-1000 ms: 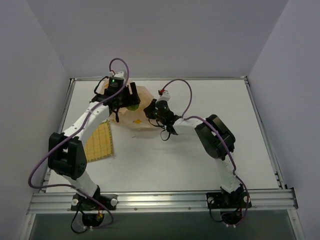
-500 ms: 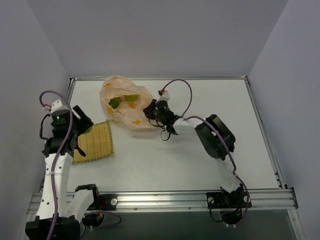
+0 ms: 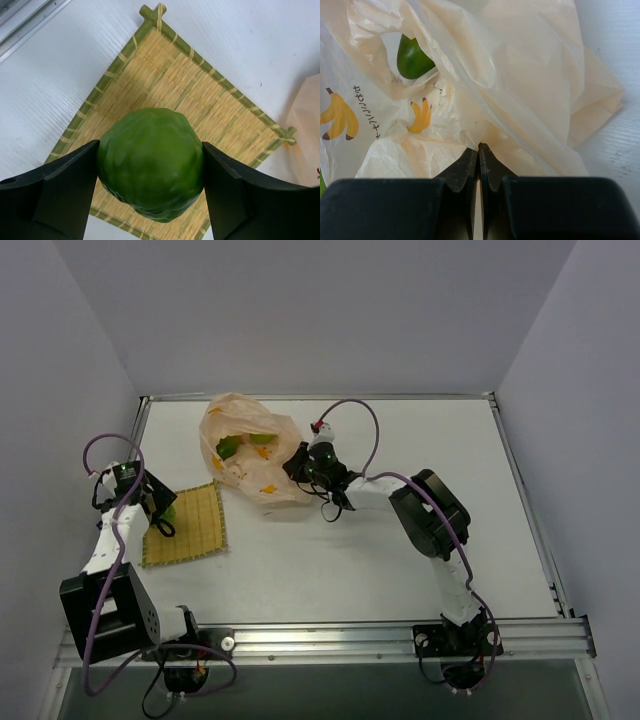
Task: Take the fake fruits out of the plastic bag
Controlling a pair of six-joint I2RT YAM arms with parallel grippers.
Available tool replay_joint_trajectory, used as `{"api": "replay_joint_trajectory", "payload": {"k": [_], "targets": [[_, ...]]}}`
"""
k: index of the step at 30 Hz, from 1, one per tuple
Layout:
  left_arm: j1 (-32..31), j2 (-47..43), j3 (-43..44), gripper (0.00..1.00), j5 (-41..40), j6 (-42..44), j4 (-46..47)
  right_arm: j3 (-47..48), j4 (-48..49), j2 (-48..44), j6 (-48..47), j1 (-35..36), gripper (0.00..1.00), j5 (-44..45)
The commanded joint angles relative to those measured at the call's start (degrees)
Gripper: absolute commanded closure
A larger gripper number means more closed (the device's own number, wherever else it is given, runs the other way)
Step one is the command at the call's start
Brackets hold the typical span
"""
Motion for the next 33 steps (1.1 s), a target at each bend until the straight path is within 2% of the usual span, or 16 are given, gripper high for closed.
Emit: {"api": "replay_joint_trajectory", "payload": {"k": [1,6,17,20,21,27,29,33], "targets": [[0.08,2.51,5.02,0.65,-4.18,0.53,4.73,-0.17,1.99,-1.23,-1.60,0.34,1.00,-2.26],[0.08,6.81,6.16,0.57,-7.17,1.85,5.61,-0.70,2.95,-1.41,-1.34,0.25,1.00,-3.32],[-0.10,14.21,8.01,0.40,-6.03,2.12,8.69,-2.37,3.57,-2.99,-2.04,0.16,1.00,-4.03],[-0.18,14.21,8.01,0.30,-6.12,1.85,8.60,-2.81,4.18,-3.26,-1.78,0.07,1.00,-4.29],[-0.18,14.12,8.01,0.21,-6.30,1.85,8.60,-2.90,4.36,-3.26,-1.60,0.07,1.00,-4.29],[-0.18,13.68,7.57,0.11,-6.12,1.59,8.78,-4.04,5.59,-3.87,-0.81,0.07,1.00,-4.20],[-0.18,13.25,7.66,0.05,-6.03,1.59,8.52,-4.22,5.68,-4.05,-0.72,-0.10,1.00,-4.20],[-0.45,10.01,7.57,0.03,-7.00,1.33,7.81,-4.22,5.33,-4.92,-1.16,-0.28,1.00,-4.29]]}}
